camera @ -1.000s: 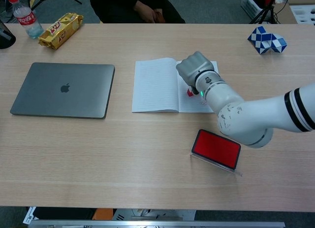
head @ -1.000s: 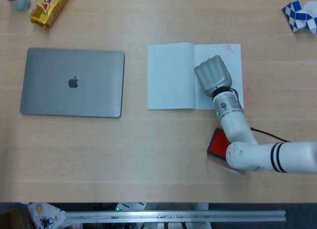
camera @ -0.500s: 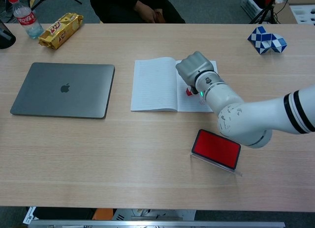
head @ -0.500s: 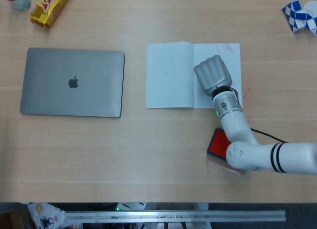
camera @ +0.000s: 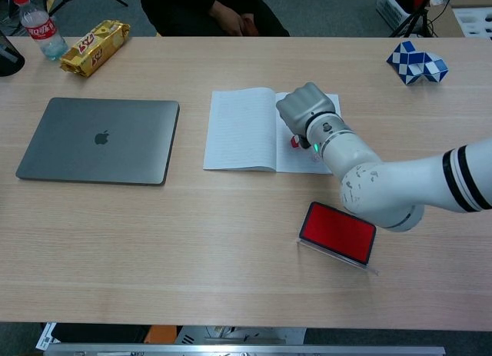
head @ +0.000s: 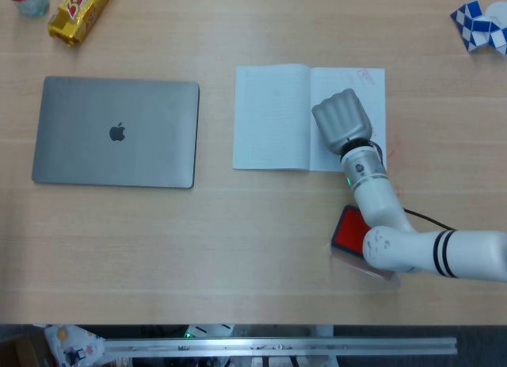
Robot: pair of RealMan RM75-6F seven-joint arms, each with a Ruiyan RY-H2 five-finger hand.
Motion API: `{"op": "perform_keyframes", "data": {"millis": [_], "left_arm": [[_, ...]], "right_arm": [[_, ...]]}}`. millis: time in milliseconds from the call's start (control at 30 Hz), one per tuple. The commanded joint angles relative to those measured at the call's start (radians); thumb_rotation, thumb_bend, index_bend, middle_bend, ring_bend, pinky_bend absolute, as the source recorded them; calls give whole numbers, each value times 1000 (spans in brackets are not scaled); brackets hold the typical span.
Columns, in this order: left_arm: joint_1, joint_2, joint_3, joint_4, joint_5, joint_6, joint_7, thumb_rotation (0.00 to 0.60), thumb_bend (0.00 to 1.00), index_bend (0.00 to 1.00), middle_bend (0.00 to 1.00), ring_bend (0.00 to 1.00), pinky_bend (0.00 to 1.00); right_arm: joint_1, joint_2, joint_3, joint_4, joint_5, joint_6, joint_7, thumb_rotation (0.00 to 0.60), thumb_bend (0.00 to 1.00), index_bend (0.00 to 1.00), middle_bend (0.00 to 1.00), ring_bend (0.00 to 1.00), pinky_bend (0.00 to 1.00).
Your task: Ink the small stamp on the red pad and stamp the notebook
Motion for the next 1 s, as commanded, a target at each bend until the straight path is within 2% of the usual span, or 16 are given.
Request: {"op": "perform_keyframes", "data": {"millis": [33, 233, 600, 767, 1000], "left_arm": [[0, 1, 0, -1, 1, 1, -1, 600, 268, 34, 29, 28, 44], [4, 4, 1, -2, 6, 6, -6, 600, 268, 34, 29, 27, 44], [10, 13, 7, -14, 23, 18, -9, 600, 269, 34, 29, 27, 44], [10, 14, 9, -21, 31, 21, -3, 600, 269, 34, 29, 27, 44], [6, 14, 8, -29, 32, 17, 8, 600, 268, 34, 29, 27, 44]], "right_arm": [[-2, 6, 5, -9, -3, 1, 3, 600, 365, 757, 1000, 1000, 1000], [-14, 49, 25, -74, 2, 13, 19, 600, 366, 757, 1000, 1000, 1000], [-47, 215, 38, -288, -2, 62, 65, 600, 365, 757, 1000, 1000, 1000], [-64, 262, 27, -314, 6, 66, 93, 600, 365, 757, 1000, 1000, 1000], [-75, 284, 16, -286, 35, 48, 121, 600, 365, 757, 1000, 1000, 1000]]}}
